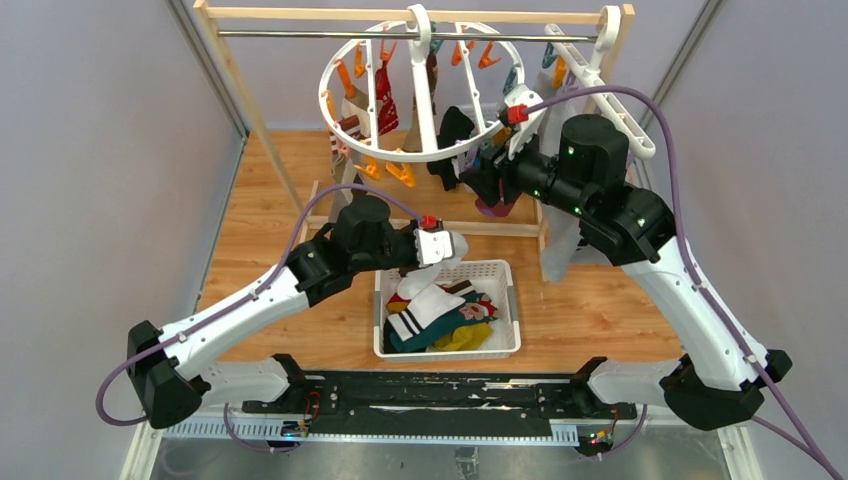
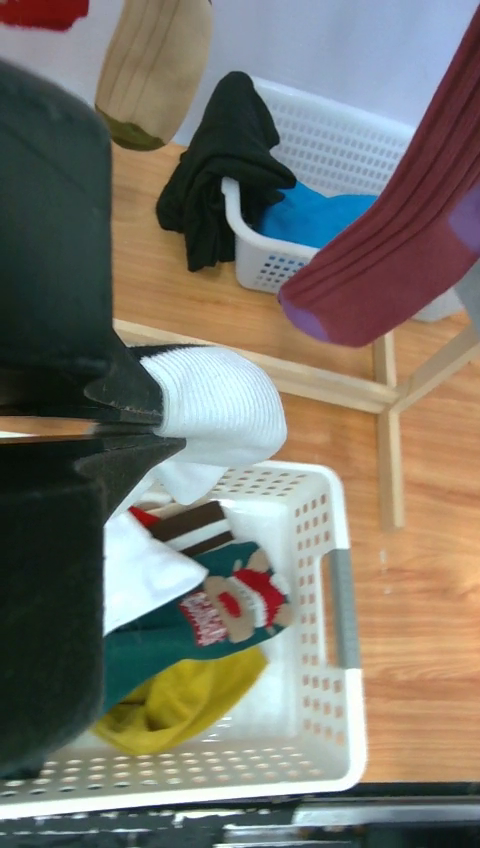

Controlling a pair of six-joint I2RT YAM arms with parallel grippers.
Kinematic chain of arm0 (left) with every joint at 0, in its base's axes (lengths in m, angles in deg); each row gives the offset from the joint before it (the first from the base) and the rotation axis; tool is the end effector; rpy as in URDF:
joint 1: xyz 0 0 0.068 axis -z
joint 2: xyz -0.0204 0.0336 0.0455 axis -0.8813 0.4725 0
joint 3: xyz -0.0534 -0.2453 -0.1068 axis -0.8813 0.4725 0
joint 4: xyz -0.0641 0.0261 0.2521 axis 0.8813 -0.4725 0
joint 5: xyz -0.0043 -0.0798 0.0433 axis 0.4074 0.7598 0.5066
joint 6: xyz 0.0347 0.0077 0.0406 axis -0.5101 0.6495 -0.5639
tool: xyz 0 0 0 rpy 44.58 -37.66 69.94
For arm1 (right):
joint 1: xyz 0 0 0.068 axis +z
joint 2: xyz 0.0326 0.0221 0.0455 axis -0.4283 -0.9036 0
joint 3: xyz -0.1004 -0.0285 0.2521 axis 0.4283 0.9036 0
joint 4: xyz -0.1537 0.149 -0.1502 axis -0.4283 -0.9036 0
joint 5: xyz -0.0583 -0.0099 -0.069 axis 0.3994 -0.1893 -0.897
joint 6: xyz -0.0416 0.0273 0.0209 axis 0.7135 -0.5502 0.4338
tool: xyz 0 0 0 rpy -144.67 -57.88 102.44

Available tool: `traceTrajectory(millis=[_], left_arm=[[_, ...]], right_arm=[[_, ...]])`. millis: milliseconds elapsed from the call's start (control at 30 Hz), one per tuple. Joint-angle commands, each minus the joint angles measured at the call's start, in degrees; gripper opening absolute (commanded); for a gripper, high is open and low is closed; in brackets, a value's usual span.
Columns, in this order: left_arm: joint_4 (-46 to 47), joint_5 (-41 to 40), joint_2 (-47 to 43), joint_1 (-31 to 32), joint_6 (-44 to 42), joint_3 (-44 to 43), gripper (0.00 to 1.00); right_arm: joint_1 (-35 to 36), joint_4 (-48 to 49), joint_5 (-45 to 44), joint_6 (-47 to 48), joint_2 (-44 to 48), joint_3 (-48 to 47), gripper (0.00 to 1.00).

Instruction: Remove the socks clipped to the hanger

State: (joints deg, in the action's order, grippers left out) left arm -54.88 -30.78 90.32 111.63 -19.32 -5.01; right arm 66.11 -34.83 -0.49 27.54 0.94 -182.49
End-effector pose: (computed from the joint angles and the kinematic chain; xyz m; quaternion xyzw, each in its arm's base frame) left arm 0.1633 -0.2110 0.3469 0.5845 0.5645 -0.2302 0.5354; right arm 0.1769 0.1612 0.5165 -0.3268 0.6614 0.2858 0.6116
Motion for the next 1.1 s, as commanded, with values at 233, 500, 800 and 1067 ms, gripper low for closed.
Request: traceTrajectory(millis=[233,500,800,1067], left_arm=[[-18.54,5.57,-1.53,0.57,-15.02,-0.66,0.10],[-20.34,3.83,-2.13,0.57,-17.28,0.67,0.29],[-21.45,6.27,-4.82,0.50,-13.32,-2.91,0.64],[-10.39,7.73,-7.03,0.54,-2.38,-1.92,0.95]], right_arm=[[-2.67,-1.64,10.94,16.02,9.47,11.86,0.79],[-10.53,-2.51,18.61,20.56,19.37,21.71,0.79],[-17.84,3.58,16.04,12.86,20.30,25.11,0.80],[-18.35,8.14,15.80,12.97,14.02,20.41,0.80]])
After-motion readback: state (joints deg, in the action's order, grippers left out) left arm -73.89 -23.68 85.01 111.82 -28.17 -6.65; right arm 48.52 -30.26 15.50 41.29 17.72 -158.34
